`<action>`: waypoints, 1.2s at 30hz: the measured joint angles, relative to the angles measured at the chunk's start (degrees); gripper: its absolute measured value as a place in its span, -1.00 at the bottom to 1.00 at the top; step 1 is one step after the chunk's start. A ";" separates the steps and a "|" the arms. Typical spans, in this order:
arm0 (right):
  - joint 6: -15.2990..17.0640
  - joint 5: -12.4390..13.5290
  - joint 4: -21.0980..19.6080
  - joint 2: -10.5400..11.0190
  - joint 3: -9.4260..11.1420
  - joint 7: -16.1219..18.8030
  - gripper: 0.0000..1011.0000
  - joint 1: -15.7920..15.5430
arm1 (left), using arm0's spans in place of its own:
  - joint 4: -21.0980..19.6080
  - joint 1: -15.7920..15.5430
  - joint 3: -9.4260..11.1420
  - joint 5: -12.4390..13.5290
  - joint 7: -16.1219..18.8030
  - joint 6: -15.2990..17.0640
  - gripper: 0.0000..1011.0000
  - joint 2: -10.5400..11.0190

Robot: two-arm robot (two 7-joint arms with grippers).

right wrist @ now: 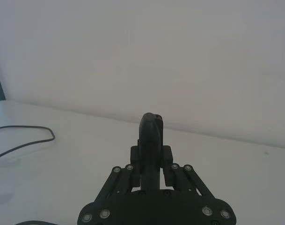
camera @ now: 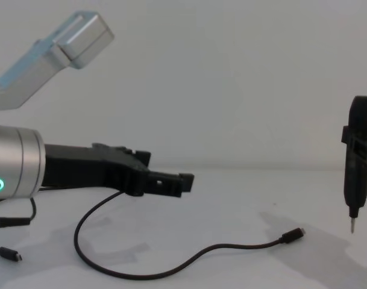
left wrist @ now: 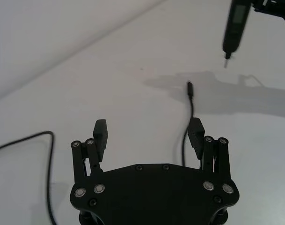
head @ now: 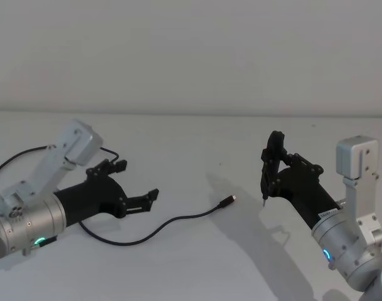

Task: Pick up the data cable with the one hand.

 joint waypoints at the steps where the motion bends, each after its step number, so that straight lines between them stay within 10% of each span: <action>1: 0.00 0.00 0.00 0.00 0.00 0.00 -0.46 0.00 | 0.16 -0.27 0.19 -0.22 -0.31 0.44 0.98 -0.01; 36: 0.00 0.00 0.00 0.00 0.00 0.00 -0.46 0.00 | 9.40 -7.33 7.29 -1.77 -4.28 7.79 0.98 -3.65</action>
